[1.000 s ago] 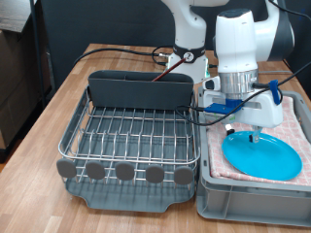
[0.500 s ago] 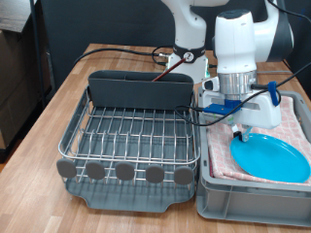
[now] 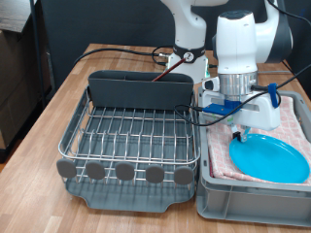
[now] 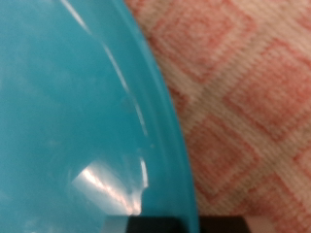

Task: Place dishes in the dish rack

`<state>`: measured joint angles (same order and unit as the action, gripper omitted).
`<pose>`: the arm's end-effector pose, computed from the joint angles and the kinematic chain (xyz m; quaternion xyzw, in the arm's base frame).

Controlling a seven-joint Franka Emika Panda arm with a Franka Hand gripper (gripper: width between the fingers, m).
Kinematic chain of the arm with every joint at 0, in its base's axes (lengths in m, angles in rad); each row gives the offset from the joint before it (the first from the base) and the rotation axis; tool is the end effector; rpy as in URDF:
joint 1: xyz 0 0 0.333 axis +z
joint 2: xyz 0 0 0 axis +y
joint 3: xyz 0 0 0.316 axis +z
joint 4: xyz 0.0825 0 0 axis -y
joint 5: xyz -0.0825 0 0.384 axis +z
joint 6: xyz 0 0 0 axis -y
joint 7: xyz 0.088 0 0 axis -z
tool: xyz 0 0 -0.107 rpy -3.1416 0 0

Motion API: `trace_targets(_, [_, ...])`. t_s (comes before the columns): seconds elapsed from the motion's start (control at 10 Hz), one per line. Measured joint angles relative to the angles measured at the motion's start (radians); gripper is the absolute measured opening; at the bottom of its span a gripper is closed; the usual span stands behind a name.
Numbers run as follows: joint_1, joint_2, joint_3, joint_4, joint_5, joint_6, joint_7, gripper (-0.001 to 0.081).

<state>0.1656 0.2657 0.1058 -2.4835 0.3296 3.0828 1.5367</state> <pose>0.4883 0.1098 0.2190 -0.6867 0.7068 -0.0611 0.1585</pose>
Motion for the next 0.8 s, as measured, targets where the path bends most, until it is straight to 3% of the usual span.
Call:
trace_targets(0.2, [0.061,-0.026,-0.071,0.0,-0.059,-0.041,0.057,0.0036])
trace_targets(0.8, [0.144,-0.125,-0.206,0.01,-0.31,-0.221,0.237,0.0029])
